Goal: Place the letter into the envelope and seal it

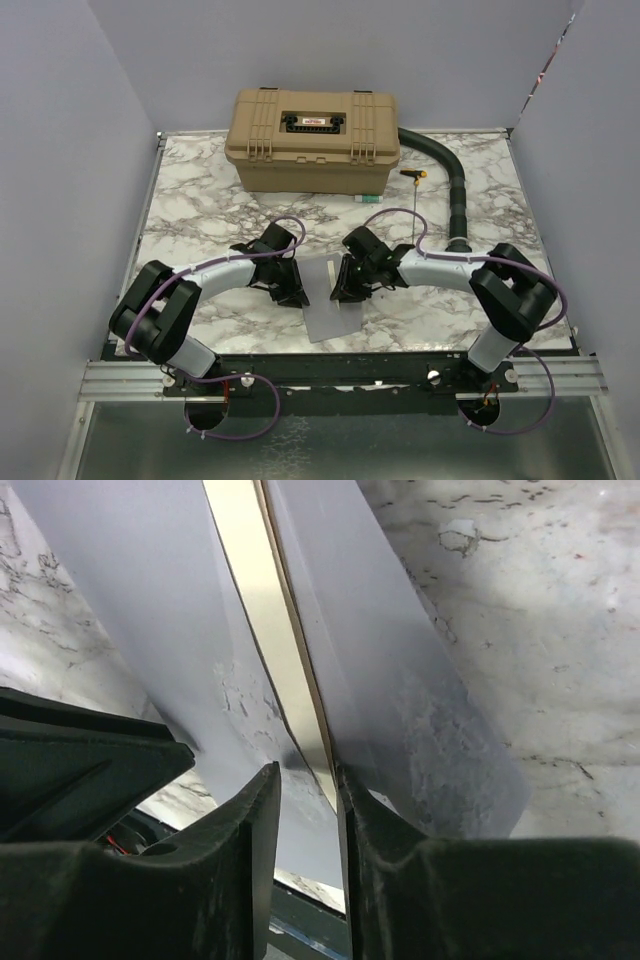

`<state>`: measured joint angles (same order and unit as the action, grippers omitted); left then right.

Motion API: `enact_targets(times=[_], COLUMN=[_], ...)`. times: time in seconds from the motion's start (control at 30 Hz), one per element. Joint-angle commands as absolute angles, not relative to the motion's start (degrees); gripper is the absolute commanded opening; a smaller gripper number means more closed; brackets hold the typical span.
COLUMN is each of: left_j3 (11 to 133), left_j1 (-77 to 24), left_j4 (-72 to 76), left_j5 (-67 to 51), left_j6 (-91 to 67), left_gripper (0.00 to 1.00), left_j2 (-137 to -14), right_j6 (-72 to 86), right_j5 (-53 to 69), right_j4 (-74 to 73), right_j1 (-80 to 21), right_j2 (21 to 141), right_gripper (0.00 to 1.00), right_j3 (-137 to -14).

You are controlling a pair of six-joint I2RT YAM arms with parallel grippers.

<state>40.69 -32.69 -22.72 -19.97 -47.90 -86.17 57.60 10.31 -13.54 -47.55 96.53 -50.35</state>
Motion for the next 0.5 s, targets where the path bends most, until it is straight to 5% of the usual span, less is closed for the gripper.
enact_targets(times=[0.0,0.13,0.3,0.47], left_j3=[40.46,44.31,49.2,50.99], left_j1=[-32.13,-31.33,-30.78,-30.23], left_j4=[-23.54,-28.2,-29.97,-29.97], left_j5=[-17.28,-12.63,-7.0,-7.99], left_j6=[-45.03,-42.46,-40.46,-40.34], left_gripper=[0.26,0.36,0.63,0.67], left_j2=[-86.45,-85.93,-86.2,-90.04], right_j6=[58.38,56.76,55.51,55.72], right_j5=[6.29,3.45,-1.86,-3.34], right_j4=[-14.36,-19.85,-21.52,-22.62], right_j1=[-48.12,-48.08,-47.92,-47.35], right_j2=[92.51,90.49,91.44,95.2], right_gripper=[0.36,0.44,0.44,0.44], right_j3=[-49.23,-53.12,-57.17,-60.16])
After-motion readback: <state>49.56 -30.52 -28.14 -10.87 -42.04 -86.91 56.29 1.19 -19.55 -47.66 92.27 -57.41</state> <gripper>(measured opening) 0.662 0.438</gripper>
